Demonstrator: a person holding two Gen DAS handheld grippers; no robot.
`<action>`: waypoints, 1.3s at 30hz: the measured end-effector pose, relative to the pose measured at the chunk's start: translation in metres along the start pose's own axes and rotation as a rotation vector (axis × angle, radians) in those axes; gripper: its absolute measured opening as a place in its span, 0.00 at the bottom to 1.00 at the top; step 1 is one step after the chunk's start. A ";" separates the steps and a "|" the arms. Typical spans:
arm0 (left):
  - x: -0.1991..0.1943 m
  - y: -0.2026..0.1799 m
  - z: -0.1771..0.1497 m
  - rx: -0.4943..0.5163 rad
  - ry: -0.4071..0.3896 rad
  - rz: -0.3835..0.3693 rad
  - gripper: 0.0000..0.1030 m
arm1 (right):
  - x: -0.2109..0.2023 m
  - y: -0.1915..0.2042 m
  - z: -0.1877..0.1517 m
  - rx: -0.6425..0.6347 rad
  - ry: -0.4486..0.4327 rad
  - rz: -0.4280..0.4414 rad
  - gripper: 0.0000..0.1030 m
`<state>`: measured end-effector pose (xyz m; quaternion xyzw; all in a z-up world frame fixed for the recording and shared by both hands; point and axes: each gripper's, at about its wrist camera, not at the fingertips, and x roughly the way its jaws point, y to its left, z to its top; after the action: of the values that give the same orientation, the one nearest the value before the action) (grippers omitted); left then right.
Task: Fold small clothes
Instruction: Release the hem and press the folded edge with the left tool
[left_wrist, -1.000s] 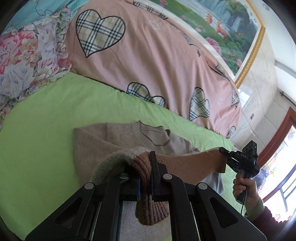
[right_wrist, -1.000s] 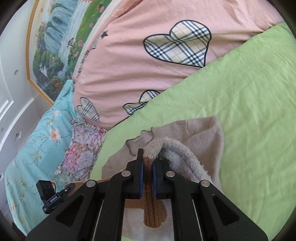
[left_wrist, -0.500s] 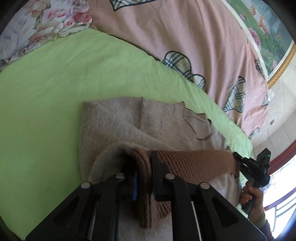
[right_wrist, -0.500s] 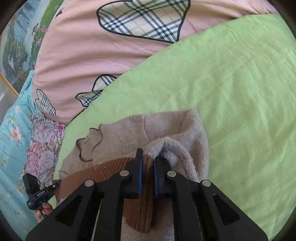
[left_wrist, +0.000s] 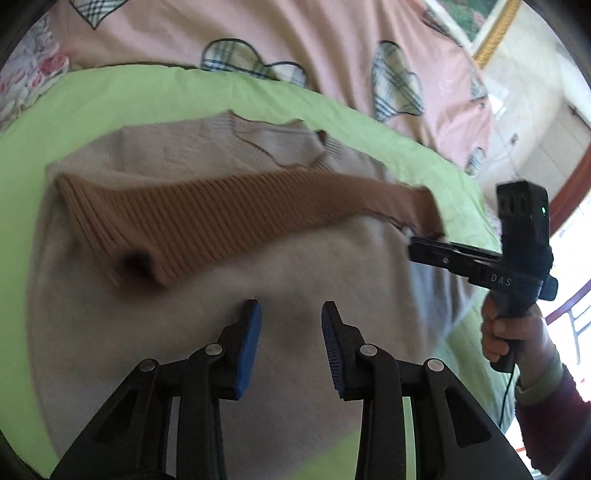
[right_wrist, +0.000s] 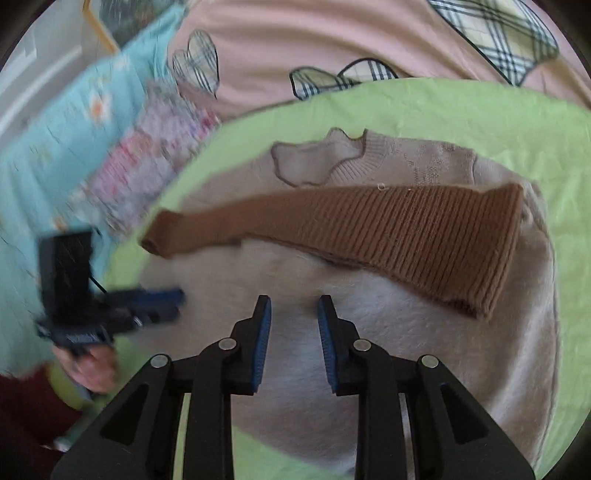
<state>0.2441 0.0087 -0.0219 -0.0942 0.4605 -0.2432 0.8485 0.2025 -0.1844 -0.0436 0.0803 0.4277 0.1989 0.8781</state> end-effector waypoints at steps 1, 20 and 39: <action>0.001 0.010 0.011 -0.006 -0.005 0.029 0.32 | 0.002 -0.009 0.005 0.014 -0.006 -0.039 0.27; -0.052 0.095 0.010 -0.225 -0.194 0.149 0.35 | -0.063 -0.060 0.003 0.297 -0.240 -0.178 0.28; -0.059 0.025 -0.126 -0.258 -0.095 -0.017 0.43 | -0.073 -0.001 -0.102 0.382 -0.189 -0.053 0.39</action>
<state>0.1206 0.0677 -0.0580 -0.2178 0.4465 -0.1842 0.8481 0.0820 -0.2191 -0.0547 0.2524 0.3753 0.0826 0.8881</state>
